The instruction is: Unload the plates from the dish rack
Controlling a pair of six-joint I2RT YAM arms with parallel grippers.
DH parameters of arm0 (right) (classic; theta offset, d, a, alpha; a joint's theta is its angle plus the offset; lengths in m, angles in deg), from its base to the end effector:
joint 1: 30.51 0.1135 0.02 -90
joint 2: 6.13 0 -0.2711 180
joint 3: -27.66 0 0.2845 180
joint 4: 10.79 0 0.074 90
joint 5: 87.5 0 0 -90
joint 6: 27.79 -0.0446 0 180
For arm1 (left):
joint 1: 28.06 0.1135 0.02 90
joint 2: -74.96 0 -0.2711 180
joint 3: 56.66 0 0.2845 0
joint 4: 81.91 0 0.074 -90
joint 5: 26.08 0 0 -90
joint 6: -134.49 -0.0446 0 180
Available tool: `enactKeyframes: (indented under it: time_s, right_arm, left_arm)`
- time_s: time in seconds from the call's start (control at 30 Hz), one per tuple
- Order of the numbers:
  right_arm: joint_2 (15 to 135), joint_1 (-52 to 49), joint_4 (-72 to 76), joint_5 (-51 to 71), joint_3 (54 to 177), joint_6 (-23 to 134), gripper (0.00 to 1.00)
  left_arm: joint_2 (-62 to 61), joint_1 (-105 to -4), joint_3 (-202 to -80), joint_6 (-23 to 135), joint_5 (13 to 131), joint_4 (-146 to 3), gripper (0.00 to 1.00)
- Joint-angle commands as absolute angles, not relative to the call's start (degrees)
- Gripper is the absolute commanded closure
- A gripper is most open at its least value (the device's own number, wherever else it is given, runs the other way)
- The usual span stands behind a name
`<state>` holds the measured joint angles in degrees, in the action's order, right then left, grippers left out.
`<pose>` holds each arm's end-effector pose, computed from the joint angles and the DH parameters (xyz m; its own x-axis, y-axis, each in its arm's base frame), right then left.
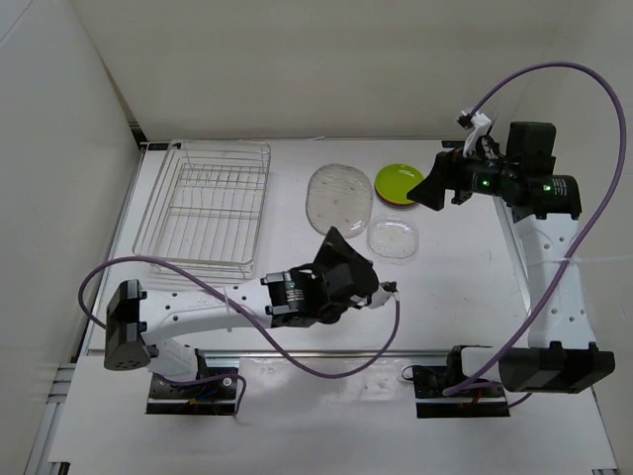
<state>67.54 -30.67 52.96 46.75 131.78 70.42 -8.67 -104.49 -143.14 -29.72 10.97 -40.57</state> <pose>0.2777 0.0303 0.4597 -0.4604 -0.1010 -0.8819 -0.6537 0.7108 0.2598 0.1174 -0.3348 0.3343 0.3828 0.8850 0.2650 0.2600 -0.3785 0.8883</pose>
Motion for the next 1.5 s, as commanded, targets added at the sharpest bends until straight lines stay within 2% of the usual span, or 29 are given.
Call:
enactKeyframes:
  time_s: [0.0, 0.37, 0.47, 0.5, 0.6, 0.63, 0.7, 0.73, 0.77, 0.93, 1.0, 1.1, 1.27, 1.33, 1.37, 1.47]
  right_arm:
    - [64.9, -26.04, 52.81, 44.96, 130.2, 71.44, 0.12]
    - [64.89, -21.29, 49.11, 41.27, 127.91, 69.68, 0.18]
    - [64.89, -20.75, 48.49, 40.73, 126.68, 69.68, 0.24]
    - [64.89, -20.75, 47.89, 40.73, 126.15, 69.68, 0.32]
    - [64.89, -20.14, 47.88, 40.21, 126.15, 69.68, 0.41]
    - [64.89, -20.14, 47.88, 40.21, 125.63, 69.68, 0.47]
    - [64.89, -20.14, 47.88, 40.21, 125.62, 69.68, 0.6]
    - [64.89, -20.14, 47.88, 40.21, 125.62, 69.16, 0.74]
    - [64.89, -20.14, 47.88, 39.6, 125.62, 69.16, 0.79]
    - [64.36, -20.14, 47.26, 40.21, 125.62, 68.63, 0.85]
    - [63.84, -20.14, 47.26, 40.21, 125.09, 68.01, 0.95]
    - [63.31, -20.14, 45.78, 39.59, 123.87, 66.27, 1.0]
    - [62.17, -20.14, 43.22, 34.86, 123.07, 61.78, 1.0]
    - [62.17, -20.14, 42.0, 32.57, 122.55, 59.76, 1.0]
    - [62.17, -20.14, 41.99, 30.56, 122.55, 58.71, 1.0]
    - [63.3, -20.14, 40.5, 21.07, 122.02, 54.84, 1.0]
  left_arm:
    - [-11.16, -108.38, -146.88, -29.87, 7.06, -42.85, 0.89]
    - [-18.55, -111.73, -155.93, -26.43, 8.11, -39.94, 0.89]
    - [-19.87, -111.73, -157.16, -25.91, 8.11, -39.94, 0.89]
    - [-20.39, -111.73, -157.78, -25.91, 8.11, -39.94, 0.89]
    - [-20.92, -111.73, -157.78, -25.91, 8.11, -39.94, 0.89]
    - [-20.93, -111.73, -158.48, -25.91, 8.63, -39.42, 0.89]
    - [-21.45, -111.73, -159.1, -24.68, 8.64, -38.54, 0.89]
    - [-21.45, -111.73, -159.8, -24.68, 8.64, -37.84, 0.89]
    - [-22.15, -111.73, -159.81, -23.89, 8.64, -37.83, 0.89]
    - [-23.21, -111.73, -161.82, -23.36, 9.17, -37.31, 0.89]
    - [-23.91, -111.73, -162.61, -23.36, 9.17, -37.31, 0.89]
    - [-24.61, -111.73, -163.84, -22.84, 9.17, -37.31, 0.89]
    - [-25.76, -111.73, -165.69, -20.64, 9.17, -35.73, 0.49]
    - [-26.29, -111.73, -165.69, -20.11, 9.17, -35.11, 0.28]
    - [-26.29, -111.73, -166.3, -19.15, 9.17, -32.93, 0.0]
    - [-26.29, -111.73, -168.15, -13.46, 12.4, -21.79, 0.0]
